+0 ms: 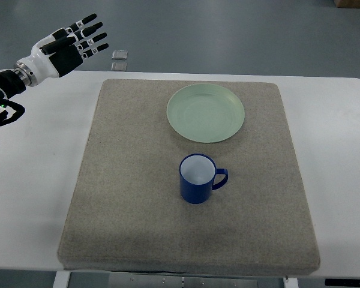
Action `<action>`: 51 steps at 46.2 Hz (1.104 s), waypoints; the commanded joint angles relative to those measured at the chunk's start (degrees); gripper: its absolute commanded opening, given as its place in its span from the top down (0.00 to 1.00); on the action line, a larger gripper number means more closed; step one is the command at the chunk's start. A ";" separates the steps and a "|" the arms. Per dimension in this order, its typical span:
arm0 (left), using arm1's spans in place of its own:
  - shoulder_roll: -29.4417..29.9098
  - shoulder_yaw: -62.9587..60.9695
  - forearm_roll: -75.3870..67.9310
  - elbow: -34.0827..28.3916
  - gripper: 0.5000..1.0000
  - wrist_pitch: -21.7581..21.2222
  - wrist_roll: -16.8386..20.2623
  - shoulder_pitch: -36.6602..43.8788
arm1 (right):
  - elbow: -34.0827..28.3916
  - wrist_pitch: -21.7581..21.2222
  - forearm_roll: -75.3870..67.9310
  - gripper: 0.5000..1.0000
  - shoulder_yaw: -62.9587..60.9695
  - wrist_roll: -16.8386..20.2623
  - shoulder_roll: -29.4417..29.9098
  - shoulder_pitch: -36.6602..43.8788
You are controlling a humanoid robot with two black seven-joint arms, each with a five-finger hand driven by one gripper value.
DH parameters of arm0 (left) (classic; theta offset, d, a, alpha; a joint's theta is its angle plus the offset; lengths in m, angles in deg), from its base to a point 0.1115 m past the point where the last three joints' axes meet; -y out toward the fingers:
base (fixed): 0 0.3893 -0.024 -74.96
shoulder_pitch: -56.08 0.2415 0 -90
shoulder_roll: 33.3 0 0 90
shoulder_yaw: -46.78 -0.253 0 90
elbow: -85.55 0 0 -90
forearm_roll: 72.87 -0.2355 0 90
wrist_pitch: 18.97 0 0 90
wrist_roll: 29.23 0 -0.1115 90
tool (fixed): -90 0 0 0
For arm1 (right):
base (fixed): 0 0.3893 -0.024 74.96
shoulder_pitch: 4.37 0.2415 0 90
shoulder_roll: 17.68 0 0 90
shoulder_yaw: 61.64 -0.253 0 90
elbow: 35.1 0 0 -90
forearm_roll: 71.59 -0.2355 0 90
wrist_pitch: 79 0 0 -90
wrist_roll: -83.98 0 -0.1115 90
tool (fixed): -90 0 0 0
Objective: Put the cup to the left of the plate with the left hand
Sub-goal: 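Move the left hand down and forward toward the blue mug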
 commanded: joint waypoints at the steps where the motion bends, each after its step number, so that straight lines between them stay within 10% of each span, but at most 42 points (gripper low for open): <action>1: -0.11 0.00 -0.01 0.00 0.00 0.01 0.00 0.23 | 0.00 0.00 0.00 0.14 0.00 0.00 0.00 0.00; 38: -0.64 0.09 -2.90 0.26 0.00 1.17 6.07 1.28 | 0.00 0.00 0.00 0.14 0.00 0.00 0.00 0.00; 51: 4.45 0.18 -16.79 16.24 0.00 0.80 10.20 4.70 | 0.00 0.00 0.00 0.14 0.00 0.00 0.00 0.00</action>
